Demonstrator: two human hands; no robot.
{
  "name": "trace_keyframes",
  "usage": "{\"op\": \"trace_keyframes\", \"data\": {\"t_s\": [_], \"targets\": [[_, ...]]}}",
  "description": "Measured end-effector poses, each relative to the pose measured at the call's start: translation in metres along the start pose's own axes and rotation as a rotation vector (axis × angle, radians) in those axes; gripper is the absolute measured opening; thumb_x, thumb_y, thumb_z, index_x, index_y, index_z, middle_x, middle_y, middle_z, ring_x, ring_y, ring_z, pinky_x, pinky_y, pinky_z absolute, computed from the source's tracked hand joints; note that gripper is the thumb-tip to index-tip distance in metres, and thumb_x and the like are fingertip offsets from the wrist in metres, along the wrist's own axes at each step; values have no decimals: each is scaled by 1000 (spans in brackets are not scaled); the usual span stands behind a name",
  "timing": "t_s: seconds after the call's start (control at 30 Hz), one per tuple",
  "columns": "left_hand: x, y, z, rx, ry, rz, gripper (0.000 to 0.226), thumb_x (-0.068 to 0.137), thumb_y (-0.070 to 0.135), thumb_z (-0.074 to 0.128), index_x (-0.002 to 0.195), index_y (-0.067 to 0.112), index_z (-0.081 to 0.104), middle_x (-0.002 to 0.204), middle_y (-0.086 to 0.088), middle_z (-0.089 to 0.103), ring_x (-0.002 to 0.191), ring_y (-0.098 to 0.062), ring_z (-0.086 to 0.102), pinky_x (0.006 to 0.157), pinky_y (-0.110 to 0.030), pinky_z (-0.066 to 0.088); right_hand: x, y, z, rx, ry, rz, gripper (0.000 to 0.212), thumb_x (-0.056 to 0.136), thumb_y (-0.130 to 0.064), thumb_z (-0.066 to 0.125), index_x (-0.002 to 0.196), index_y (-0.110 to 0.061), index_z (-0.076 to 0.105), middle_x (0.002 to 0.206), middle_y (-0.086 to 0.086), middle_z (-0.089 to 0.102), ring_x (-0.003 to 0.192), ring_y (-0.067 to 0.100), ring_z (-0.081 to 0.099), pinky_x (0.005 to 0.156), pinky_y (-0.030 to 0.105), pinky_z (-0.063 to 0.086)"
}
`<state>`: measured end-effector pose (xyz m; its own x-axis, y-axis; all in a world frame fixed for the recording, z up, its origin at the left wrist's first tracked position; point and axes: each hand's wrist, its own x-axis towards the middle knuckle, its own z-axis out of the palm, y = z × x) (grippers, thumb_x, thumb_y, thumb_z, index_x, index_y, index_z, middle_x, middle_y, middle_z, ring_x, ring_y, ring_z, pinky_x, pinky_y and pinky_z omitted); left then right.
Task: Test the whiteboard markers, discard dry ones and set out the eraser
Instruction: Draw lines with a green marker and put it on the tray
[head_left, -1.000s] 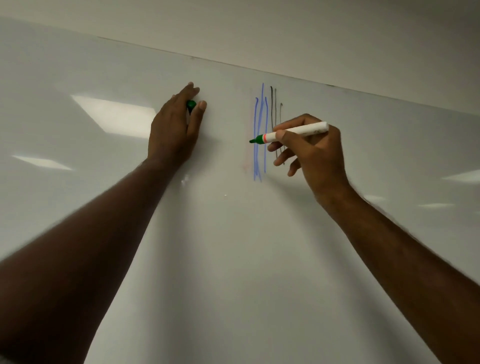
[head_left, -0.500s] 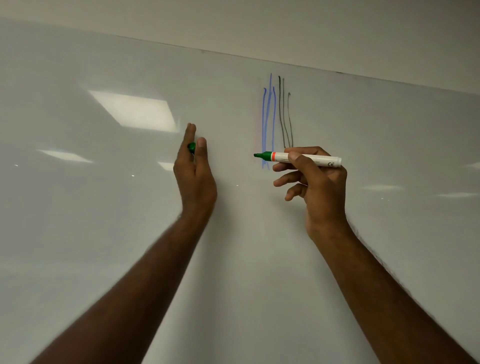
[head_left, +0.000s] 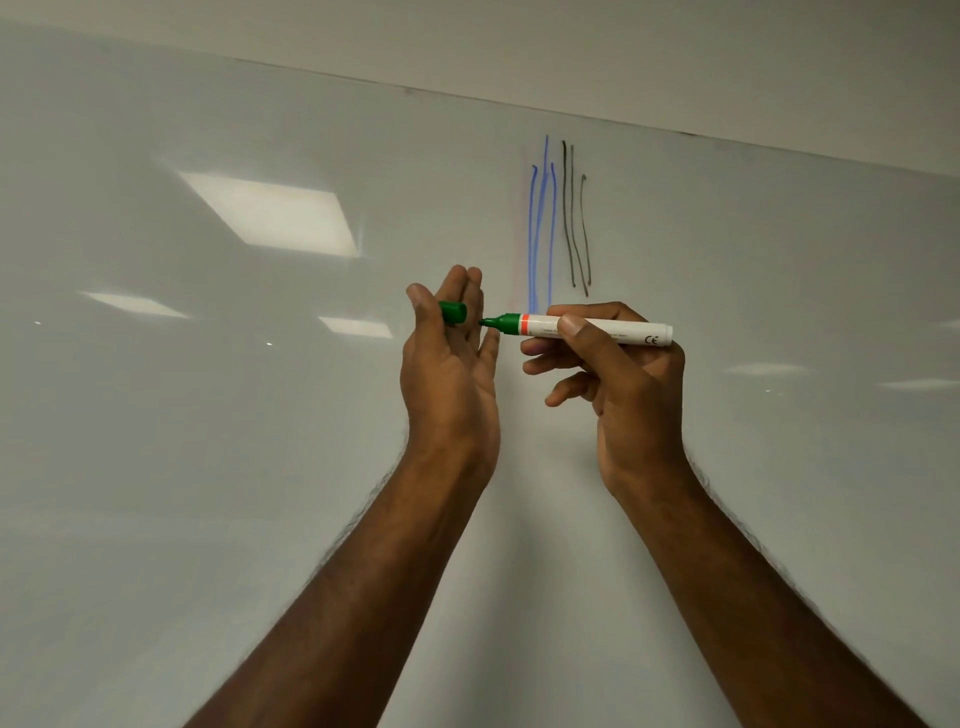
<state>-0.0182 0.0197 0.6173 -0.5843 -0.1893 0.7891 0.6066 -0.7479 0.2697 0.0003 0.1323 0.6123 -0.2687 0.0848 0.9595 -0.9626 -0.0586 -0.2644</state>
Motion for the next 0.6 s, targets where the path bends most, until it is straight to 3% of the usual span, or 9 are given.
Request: {"op": "trace_keyframes", "data": {"t_s": [0.43,0.6], "targets": [[-3,-5,-3,-68,-101,-52,57,106,44,24,147,11,46,147,-5,54,137,-21,51,118,-47,36,-3,-6,7,-19,-12,-25,18,89,-18,65,105,-11,70,87,4,79,77,23,76,53,25,57],[-9,-1,-7,-22,-273,17,61,108,41,14,138,4,52,139,-14,61,128,-27,60,104,-41,51,-7,-10,13,-29,-29,-51,11,87,-17,70,97,-12,72,88,5,78,80,24,77,54,26,58]]}}
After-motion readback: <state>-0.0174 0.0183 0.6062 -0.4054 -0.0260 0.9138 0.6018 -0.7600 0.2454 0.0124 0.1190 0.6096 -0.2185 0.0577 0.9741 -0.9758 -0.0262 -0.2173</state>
